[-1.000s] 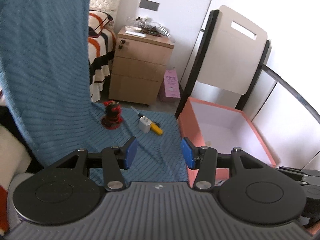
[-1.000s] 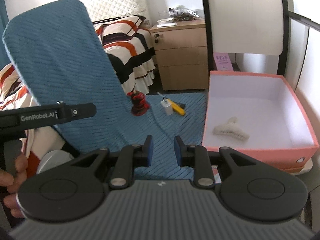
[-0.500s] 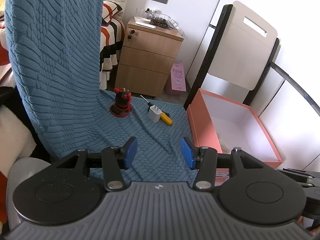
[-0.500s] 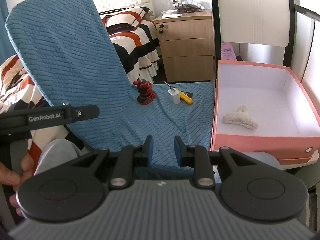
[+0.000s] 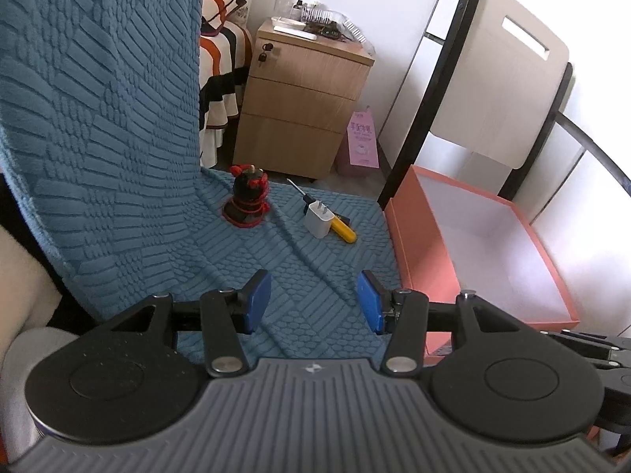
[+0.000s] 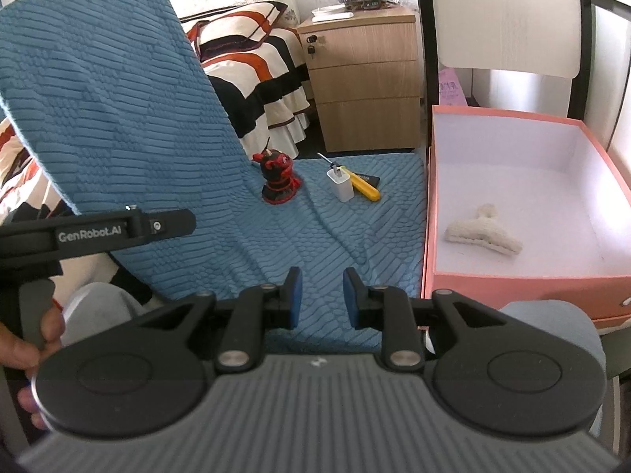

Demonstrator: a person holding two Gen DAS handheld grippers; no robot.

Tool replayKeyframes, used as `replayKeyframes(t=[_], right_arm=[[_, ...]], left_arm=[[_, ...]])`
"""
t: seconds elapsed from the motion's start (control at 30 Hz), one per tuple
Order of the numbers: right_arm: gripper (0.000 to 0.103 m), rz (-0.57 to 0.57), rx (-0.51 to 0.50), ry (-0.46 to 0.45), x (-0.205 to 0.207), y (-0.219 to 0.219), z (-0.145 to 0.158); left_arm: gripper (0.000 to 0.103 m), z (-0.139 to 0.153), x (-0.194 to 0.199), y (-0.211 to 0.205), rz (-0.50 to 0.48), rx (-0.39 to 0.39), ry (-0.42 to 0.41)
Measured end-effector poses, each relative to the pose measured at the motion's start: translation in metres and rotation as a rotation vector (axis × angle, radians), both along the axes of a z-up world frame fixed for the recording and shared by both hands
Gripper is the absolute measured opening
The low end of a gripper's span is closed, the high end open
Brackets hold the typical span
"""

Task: Organize rigid objects
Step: 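Withdraw the left gripper from the box back toward the blanket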

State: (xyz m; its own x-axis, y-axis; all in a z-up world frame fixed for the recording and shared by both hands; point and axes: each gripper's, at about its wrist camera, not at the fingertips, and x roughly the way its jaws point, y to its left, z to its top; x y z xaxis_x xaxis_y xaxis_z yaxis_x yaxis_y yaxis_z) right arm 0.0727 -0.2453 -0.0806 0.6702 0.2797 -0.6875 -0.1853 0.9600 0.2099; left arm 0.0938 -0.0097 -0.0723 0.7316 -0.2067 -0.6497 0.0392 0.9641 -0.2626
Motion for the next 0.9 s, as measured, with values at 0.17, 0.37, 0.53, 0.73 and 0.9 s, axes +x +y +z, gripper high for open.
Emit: replayKeyframes(t=[0.17, 0.37, 0.53, 0.73, 0.9], right_arm=[[0.027, 0.001, -0.005, 0.026, 0.02, -0.001, -0.009], [0.027, -0.001, -0.027, 0.044, 0.046, 0.003, -0.02], [0.027, -0.004, -0.035, 0.07, 0.068, 0.008, -0.032], [0.027, 0.014, -0.052, 0.106, 0.098, 0.023, -0.05], [0.027, 0.029, -0.069, 0.128, 0.129, 0.035, -0.064]], left_arm=[[0.057, -0.012, 0.024, 0.003, 0.009, 0.002, 0.017], [0.06, -0.03, 0.056, 0.01, 0.026, 0.007, 0.039], [0.063, -0.046, 0.085, 0.017, 0.021, 0.019, 0.036], [0.072, -0.071, 0.121, 0.033, 0.055, -0.007, -0.001], [0.072, -0.093, 0.156, 0.045, 0.064, 0.006, -0.001]])
